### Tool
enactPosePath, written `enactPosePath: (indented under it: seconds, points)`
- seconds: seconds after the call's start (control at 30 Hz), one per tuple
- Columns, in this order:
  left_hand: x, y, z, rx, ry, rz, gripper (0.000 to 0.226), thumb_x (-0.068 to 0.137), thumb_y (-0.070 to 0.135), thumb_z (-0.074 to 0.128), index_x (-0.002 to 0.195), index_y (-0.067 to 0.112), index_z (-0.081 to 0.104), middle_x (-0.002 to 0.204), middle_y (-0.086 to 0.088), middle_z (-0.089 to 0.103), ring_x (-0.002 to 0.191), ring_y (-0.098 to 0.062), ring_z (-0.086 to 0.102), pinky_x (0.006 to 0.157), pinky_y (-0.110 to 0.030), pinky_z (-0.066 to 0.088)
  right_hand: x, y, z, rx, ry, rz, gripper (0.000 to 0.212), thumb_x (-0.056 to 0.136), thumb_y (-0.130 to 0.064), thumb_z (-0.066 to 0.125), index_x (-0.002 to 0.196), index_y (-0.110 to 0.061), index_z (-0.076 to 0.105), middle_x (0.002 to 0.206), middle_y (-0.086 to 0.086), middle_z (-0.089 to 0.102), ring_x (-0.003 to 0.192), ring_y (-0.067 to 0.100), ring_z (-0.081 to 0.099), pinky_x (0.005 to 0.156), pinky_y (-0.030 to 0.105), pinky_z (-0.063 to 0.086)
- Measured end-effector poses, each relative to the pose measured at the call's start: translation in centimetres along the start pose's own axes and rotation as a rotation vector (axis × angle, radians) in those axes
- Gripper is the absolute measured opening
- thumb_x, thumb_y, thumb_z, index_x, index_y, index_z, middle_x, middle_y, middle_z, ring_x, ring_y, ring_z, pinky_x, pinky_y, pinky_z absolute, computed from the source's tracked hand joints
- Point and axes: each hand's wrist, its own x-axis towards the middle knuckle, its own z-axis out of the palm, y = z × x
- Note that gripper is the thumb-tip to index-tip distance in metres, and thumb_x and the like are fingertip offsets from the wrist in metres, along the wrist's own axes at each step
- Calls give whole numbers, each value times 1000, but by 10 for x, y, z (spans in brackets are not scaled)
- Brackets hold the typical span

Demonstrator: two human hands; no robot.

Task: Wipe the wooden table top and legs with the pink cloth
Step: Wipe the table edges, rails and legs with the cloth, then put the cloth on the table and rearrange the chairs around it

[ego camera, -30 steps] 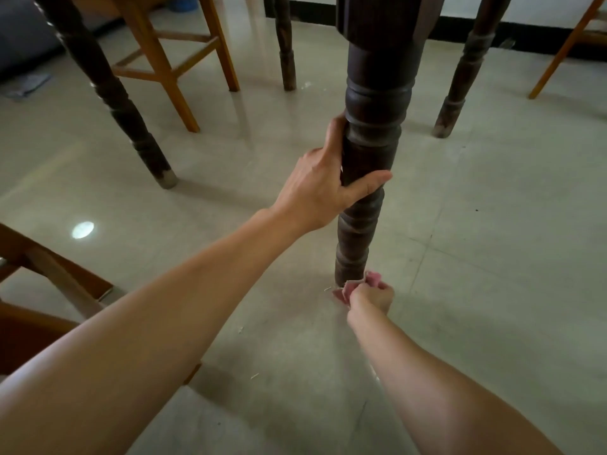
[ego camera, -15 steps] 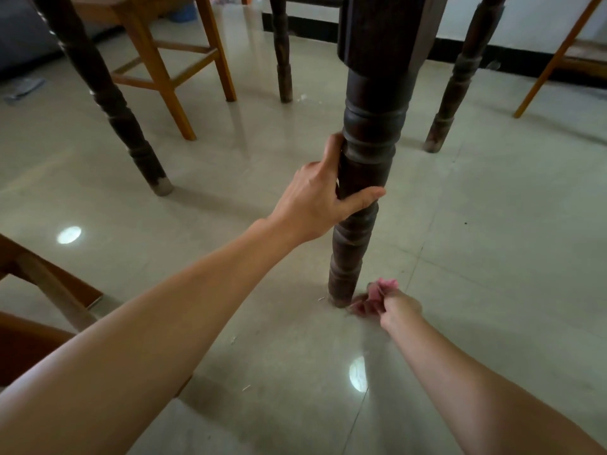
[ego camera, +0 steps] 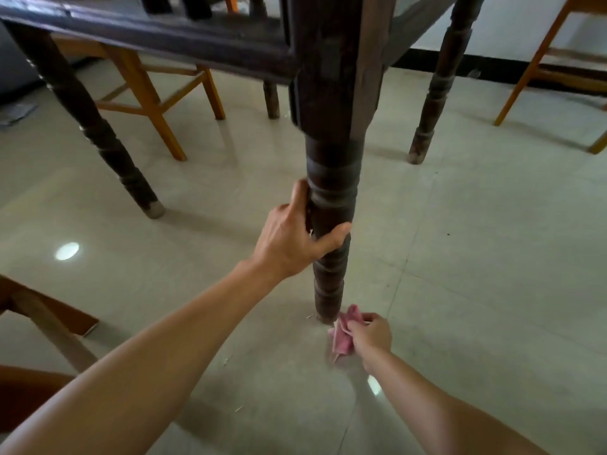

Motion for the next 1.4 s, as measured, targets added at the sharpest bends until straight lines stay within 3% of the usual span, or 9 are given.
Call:
enactPosePath:
  seconds: [0.1, 0.27, 0.5, 0.6, 0.77, 0.87, 0.97, 1.17, 1.4]
  points:
    - [1, 11, -7, 40, -46, -107, 68, 78, 45, 73, 126, 10, 40, 85, 9, 59, 67, -15, 60, 64, -30, 55, -14, -54, -35, 23, -18, -7, 34, 71, -48, 80, 82, -18, 66, 76, 5, 72, 63, 22, 68, 70, 36, 58]
    - [12, 44, -33, 165, -286, -365, 73, 81, 53, 65, 133, 13, 34, 94, -3, 67, 80, -26, 65, 72, -38, 54, -75, -136, -103, 13, -207, -1, 29, 84, -25, 73, 72, 1, 70, 67, 25, 69, 63, 46, 68, 65, 57, 58]
    - [33, 108, -120, 374, -645, -471, 45, 95, 45, 46, 132, 19, 37, 104, -7, 63, 90, -27, 63, 79, -40, 53, -169, -252, -190, -213, -77, -65, 36, 86, -34, 67, 58, -10, 69, 50, 3, 67, 44, 11, 64, 47, 24, 51]
    - [46, 141, -166, 360, -640, -512, 41, 96, 43, 45, 130, 21, 39, 101, -5, 64, 89, -24, 62, 78, -39, 53, -206, -303, -222, -237, -42, -94, 40, 90, -32, 61, 61, -6, 66, 46, 1, 64, 38, 7, 60, 40, 21, 47]
    - [75, 205, -253, 314, -598, -576, 40, 97, 42, 45, 132, 24, 40, 104, 0, 62, 91, -19, 61, 81, -34, 52, -275, -390, -267, -354, 27, -165, 40, 85, -46, 61, 64, -14, 72, 55, -2, 69, 55, 15, 68, 58, 34, 58]
    - [94, 242, -306, 281, -585, -588, 40, 96, 43, 46, 132, 23, 42, 106, -1, 63, 93, -19, 61, 82, -34, 52, -324, -451, -283, -401, 135, -253, 38, 87, -41, 60, 60, -15, 65, 54, -2, 63, 50, 13, 59, 41, 24, 43]
    - [111, 270, -356, 265, -567, -597, 40, 97, 41, 45, 131, 22, 43, 106, 0, 62, 92, -18, 61, 78, -31, 50, -366, -505, -284, -477, 204, -339, 44, 89, -43, 60, 55, -16, 58, 55, 1, 59, 54, 16, 55, 45, 27, 35]
    - [140, 294, -417, 279, -539, -600, 37, 97, 40, 45, 129, 22, 45, 103, 1, 61, 90, -16, 59, 76, -27, 49, -407, -577, -241, -696, 139, -505, 30, 92, -48, 55, 85, -20, 60, 80, -2, 63, 70, 13, 57, 59, 27, 42]
    - [161, 287, -433, 228, -477, -754, 35, 97, 40, 47, 128, 24, 46, 107, 1, 60, 93, -15, 60, 85, -31, 53, -377, -622, -184, -948, -47, -659, 24, 94, -50, 54, 92, -26, 52, 84, -6, 61, 74, 11, 57, 58, 24, 39]
